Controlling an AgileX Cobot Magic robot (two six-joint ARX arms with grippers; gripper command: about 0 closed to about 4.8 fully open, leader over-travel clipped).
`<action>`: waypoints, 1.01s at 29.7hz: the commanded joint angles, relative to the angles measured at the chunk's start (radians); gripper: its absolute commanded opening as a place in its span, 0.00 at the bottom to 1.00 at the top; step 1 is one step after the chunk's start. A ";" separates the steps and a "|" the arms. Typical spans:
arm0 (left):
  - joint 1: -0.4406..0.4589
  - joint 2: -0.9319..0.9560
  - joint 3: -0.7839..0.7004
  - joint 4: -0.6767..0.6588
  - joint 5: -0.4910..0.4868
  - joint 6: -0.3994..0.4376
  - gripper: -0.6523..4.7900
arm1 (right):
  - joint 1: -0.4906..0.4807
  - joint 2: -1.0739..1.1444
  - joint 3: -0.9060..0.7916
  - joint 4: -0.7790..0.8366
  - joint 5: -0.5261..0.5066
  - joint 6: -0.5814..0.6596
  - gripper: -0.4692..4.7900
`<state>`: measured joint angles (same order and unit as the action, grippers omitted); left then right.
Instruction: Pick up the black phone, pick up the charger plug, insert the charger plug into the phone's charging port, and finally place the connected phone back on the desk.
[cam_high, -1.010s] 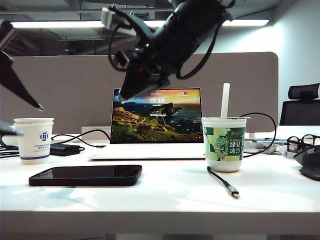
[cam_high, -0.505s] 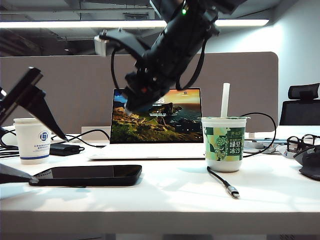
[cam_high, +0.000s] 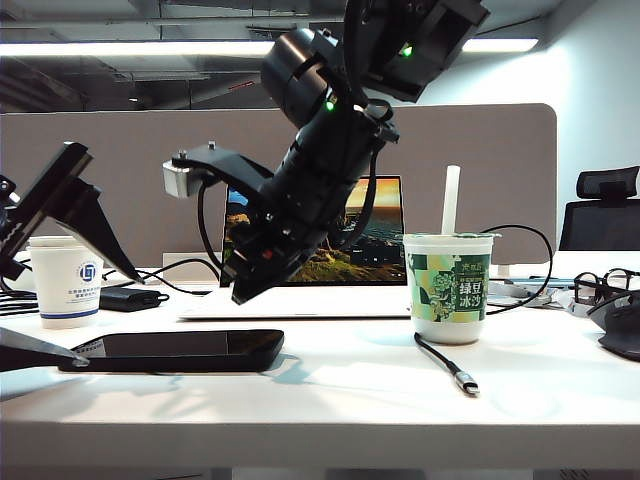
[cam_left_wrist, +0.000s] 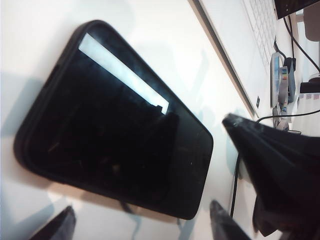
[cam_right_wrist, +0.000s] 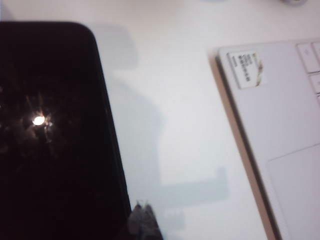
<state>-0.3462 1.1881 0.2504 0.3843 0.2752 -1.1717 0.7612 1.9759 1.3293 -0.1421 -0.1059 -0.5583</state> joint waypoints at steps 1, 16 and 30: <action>-0.001 -0.001 0.003 -0.011 0.003 -0.015 0.76 | -0.006 0.006 0.008 0.005 0.000 0.001 0.09; -0.001 0.071 0.004 0.020 0.069 -0.060 0.76 | -0.020 0.048 0.013 -0.005 -0.001 0.008 0.09; -0.001 0.111 0.016 0.053 0.035 -0.059 0.76 | -0.012 0.051 0.028 -0.110 -0.166 0.008 0.09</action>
<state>-0.3466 1.2957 0.2646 0.4526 0.3374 -1.2316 0.7452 2.0285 1.3453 -0.2409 -0.2382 -0.5514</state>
